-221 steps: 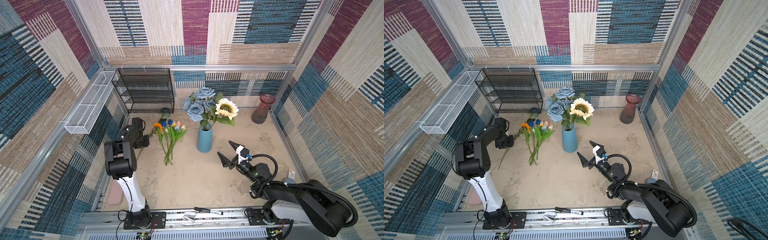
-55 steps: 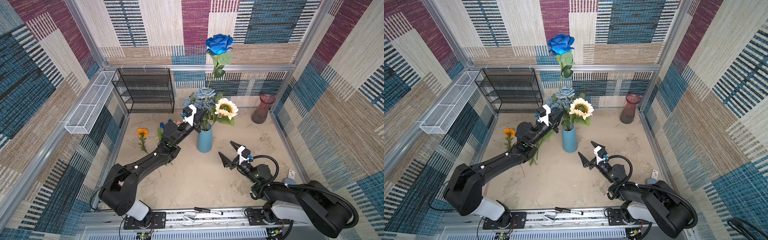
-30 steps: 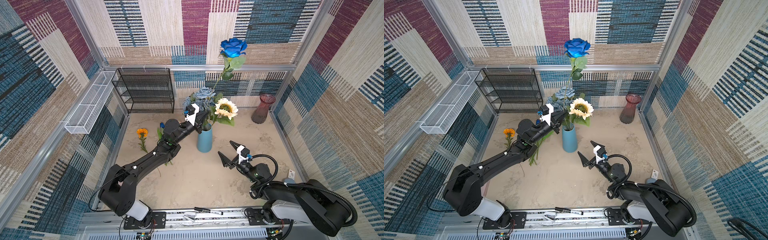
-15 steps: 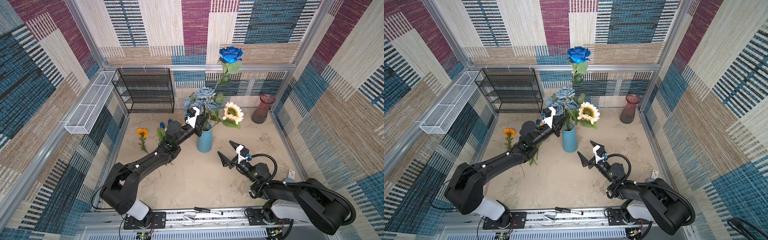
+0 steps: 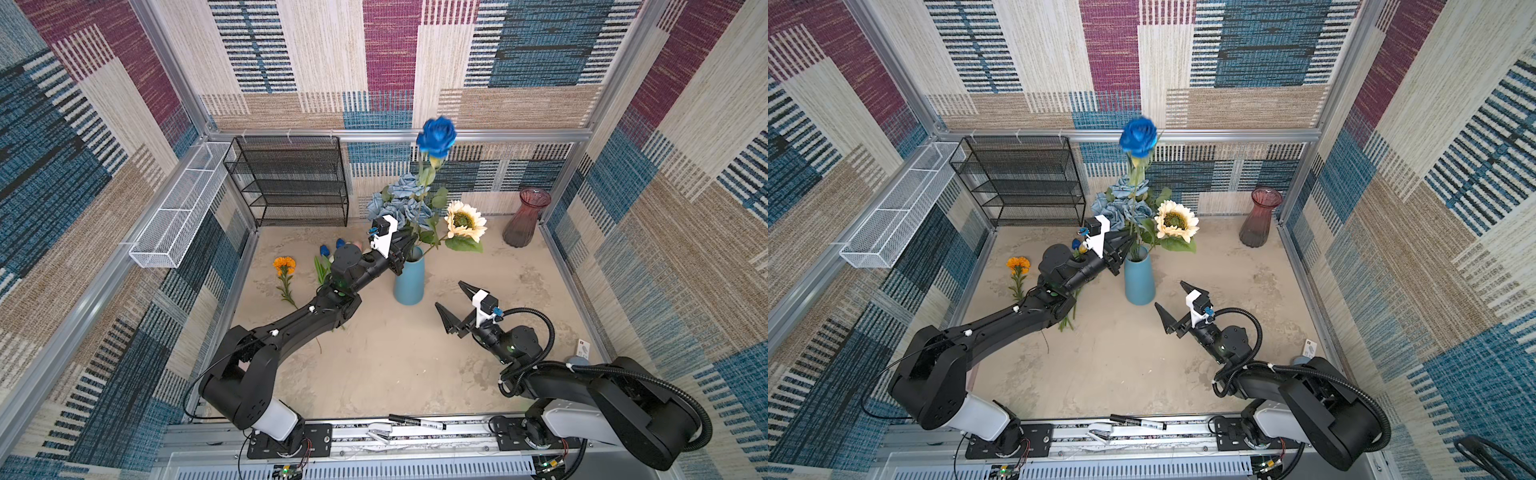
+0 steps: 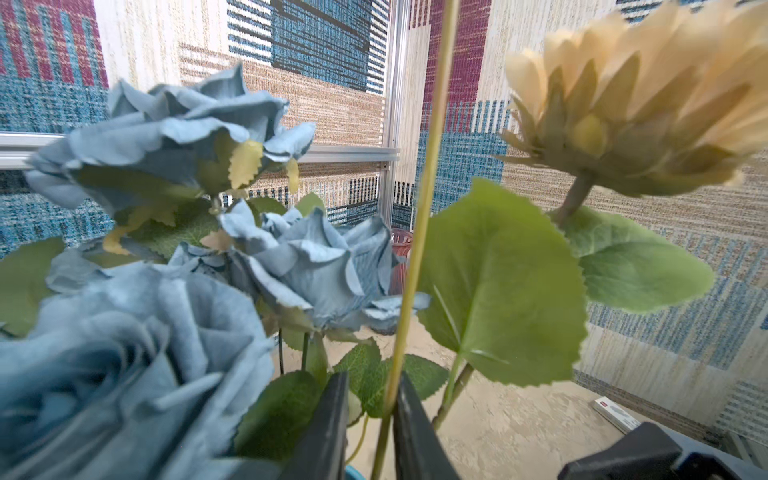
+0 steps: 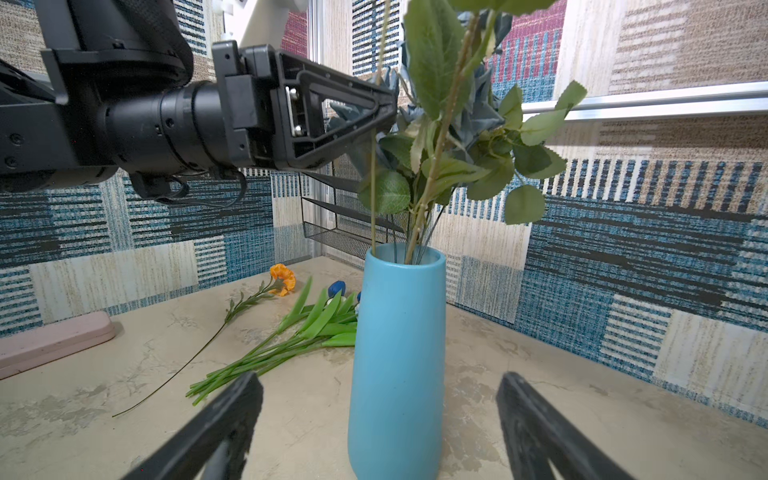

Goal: Arrange the flowers into the vase
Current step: 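Lower the blue rose stem into the light blue vase and open the left gripper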

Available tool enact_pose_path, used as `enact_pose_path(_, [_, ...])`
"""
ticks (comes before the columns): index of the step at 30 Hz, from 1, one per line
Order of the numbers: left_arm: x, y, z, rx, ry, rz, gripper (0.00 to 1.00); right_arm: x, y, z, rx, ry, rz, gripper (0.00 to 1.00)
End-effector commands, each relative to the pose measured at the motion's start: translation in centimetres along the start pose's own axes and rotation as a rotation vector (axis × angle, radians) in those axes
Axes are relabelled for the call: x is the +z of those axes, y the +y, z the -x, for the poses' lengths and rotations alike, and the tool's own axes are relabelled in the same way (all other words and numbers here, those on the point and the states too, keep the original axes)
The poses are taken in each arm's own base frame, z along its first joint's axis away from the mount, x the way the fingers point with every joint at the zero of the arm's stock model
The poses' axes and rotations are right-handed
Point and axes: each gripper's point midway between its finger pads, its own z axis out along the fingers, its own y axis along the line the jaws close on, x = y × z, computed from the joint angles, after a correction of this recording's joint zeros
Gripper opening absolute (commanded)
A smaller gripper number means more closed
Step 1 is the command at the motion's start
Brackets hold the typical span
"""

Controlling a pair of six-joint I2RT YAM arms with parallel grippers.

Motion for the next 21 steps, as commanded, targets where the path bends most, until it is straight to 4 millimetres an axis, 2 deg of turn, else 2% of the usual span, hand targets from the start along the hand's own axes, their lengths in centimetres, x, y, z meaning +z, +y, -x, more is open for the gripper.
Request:
enact_pose_path(1, [0.1,-0.3,0.2,0.003,0.012,-0.013,0.24,0.2,-0.1,0.8,0.006,-0.032,-0.003,0.92])
enact_pose_path(11, [-0.6,-0.8,1.7,0.01,0.008,-0.021,0.34,0.2,-0.2,0.8,0.004,-0.031,-0.009,0.92])
enact_pose_path(15, [-1.9,-1.1,3.1,0.032,0.0,-0.006,0.45,0.2,-0.2,0.8,0.004,-0.03,-0.009,0.92])
enact_pose_path(18, [-3.2,-1.1,4.3,0.049,-0.01,0.021,0.63,0.2,-0.2,0.7,0.005,-0.03,-0.009,0.92])
enact_pose_path(21, [-4.9,-1.0,5.9,0.067,-0.032,0.047,0.65,0.3,-0.1,0.7,0.007,-0.028,-0.004,0.92])
